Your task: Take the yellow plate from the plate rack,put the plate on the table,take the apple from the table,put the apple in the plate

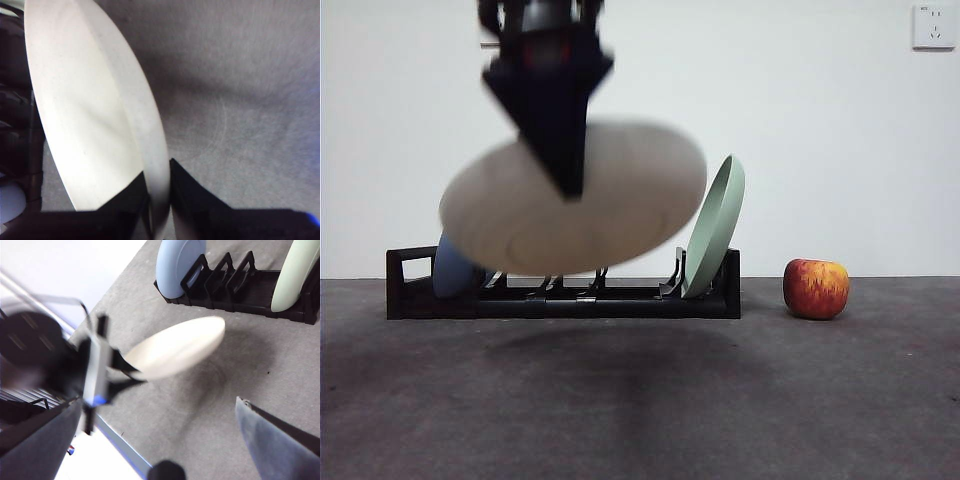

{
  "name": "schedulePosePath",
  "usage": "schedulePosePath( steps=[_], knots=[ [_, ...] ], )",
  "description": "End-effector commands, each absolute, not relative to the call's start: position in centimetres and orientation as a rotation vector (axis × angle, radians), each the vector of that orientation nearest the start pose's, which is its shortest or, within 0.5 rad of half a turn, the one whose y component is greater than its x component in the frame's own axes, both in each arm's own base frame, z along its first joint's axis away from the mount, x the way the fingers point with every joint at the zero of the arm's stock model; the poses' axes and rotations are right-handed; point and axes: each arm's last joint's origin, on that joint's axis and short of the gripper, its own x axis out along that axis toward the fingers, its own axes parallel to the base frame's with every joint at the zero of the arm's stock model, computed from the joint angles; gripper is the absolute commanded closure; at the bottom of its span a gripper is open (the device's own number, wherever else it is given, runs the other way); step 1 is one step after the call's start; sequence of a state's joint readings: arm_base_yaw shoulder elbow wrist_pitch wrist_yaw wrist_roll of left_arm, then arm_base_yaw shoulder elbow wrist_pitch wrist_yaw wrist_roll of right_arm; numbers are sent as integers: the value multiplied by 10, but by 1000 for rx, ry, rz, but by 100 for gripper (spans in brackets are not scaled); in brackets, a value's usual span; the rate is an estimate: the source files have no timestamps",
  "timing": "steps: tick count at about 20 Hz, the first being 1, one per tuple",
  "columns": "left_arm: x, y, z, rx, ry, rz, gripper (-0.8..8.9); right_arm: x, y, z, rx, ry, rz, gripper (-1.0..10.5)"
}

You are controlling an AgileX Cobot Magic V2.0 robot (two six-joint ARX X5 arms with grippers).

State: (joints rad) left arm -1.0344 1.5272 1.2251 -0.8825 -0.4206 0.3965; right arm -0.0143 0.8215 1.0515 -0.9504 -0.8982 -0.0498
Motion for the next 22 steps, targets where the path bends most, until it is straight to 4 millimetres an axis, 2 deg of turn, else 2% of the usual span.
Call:
schedulePosePath(
  steps=[1,5,11,17,22],
  knots=[
    [154,-249,237,1188,804,-682,819,130,21,356,273,633,868,348],
    [138,-248,206,1224,770,-667,819,130,21,356,272,632,868,348],
    [116,-252,179,1305,689,-641,819,133,21,354,278,644,866,348],
    [117,-260,146,1421,737,-600,819,133,21,354,279,646,866,348],
    [112,-267,133,1443,726,-584,819,133,21,354,279,645,866,348]
  ],
)
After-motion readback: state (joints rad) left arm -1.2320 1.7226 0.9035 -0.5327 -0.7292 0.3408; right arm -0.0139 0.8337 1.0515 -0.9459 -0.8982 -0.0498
